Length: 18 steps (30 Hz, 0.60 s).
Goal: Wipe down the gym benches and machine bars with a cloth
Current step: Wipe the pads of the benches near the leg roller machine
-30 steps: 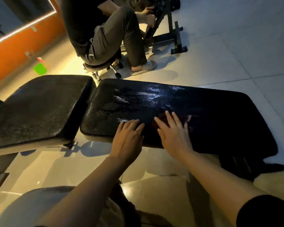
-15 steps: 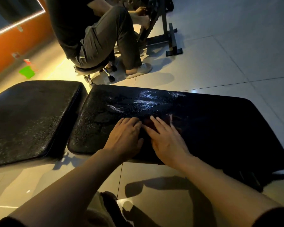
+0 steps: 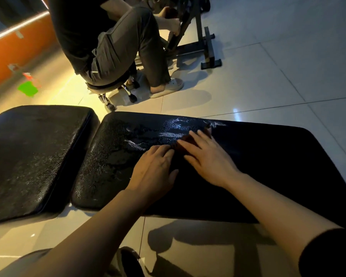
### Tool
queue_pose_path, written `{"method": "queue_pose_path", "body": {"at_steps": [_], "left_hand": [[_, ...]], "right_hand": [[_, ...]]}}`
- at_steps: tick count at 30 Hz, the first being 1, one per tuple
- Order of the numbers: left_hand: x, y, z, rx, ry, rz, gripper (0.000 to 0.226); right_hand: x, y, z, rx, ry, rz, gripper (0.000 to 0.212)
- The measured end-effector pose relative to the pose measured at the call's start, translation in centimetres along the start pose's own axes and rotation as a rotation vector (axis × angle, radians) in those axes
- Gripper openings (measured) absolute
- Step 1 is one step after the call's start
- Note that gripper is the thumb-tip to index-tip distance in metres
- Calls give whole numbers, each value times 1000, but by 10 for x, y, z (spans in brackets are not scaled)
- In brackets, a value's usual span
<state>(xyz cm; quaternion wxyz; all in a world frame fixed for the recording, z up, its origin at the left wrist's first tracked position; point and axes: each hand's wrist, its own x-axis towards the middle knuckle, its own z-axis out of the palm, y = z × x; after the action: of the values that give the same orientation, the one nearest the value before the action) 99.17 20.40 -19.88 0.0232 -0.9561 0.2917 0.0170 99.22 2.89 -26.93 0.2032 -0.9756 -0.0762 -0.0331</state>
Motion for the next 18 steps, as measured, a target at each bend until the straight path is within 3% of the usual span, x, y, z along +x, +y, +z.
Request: {"method": "queue_pose_path", "body": {"at_steps": [4,7,9,14,16,18], "left_hand": [[22,0,0,2,2,-5,59],[35,2,1,0,9,-4,61],[41,1,2,14,22,-7,65],[58,-6,1,23,6,-50,74],[64,-8,2,32,-3,-61,74],[67,-9,4,53,-5,-66,73]], "right_hand": [[5,73,-4,-33,78,350,50],[18,79,-5,-55,100,486,50],[32,55,-3,-29,95,421,50],[50,15,-3,85,12,-13,50],[51,38,-6,75,14,19,50],[49,68,-7,33,76,182,50]]}}
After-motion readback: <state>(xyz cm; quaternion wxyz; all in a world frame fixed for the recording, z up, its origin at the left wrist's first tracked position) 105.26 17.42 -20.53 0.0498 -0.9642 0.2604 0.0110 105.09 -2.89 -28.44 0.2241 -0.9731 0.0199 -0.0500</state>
